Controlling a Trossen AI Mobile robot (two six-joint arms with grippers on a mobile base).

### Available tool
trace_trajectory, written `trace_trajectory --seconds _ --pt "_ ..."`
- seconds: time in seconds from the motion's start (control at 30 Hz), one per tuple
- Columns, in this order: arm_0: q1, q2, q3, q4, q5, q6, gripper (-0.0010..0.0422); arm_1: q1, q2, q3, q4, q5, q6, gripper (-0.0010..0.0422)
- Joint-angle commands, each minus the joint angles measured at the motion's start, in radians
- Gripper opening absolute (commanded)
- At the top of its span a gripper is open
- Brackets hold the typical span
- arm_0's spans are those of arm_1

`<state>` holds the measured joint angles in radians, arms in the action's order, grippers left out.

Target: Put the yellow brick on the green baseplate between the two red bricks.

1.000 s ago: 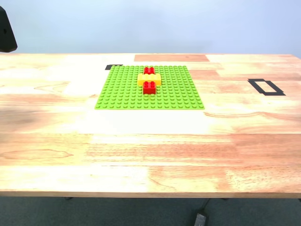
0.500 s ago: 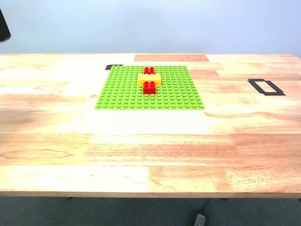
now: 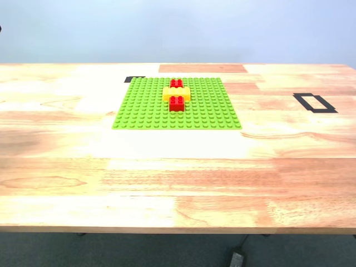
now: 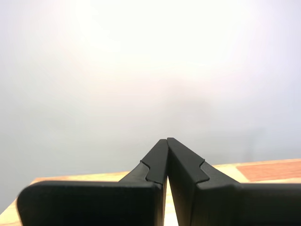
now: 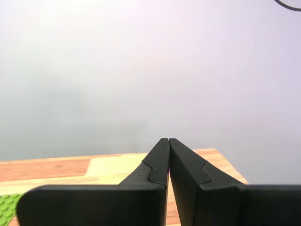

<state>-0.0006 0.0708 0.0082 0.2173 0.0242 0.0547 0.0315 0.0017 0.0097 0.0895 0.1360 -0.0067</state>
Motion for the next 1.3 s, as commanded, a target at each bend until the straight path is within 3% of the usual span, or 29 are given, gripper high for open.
trace_trajectory --seconds 0.03,0.47,0.73,1.3 --pt "0.000 -0.004 0.000 0.016 0.000 0.001 0.0000 0.000 0.000 0.000 -0.001 -0.001 0.002 -0.0001" --pt "0.000 -0.004 0.000 -0.006 0.001 -0.005 0.0000 0.000 0.000 0.000 -0.008 -0.002 -0.013 -0.0001" --pt "0.000 -0.004 0.018 -0.113 0.001 -0.003 0.0000 0.000 0.000 0.000 -0.008 -0.001 -0.016 0.0000" --pt "0.000 -0.004 0.010 -0.114 0.001 -0.003 0.0000 0.000 0.000 0.000 -0.009 -0.001 -0.016 0.0000"
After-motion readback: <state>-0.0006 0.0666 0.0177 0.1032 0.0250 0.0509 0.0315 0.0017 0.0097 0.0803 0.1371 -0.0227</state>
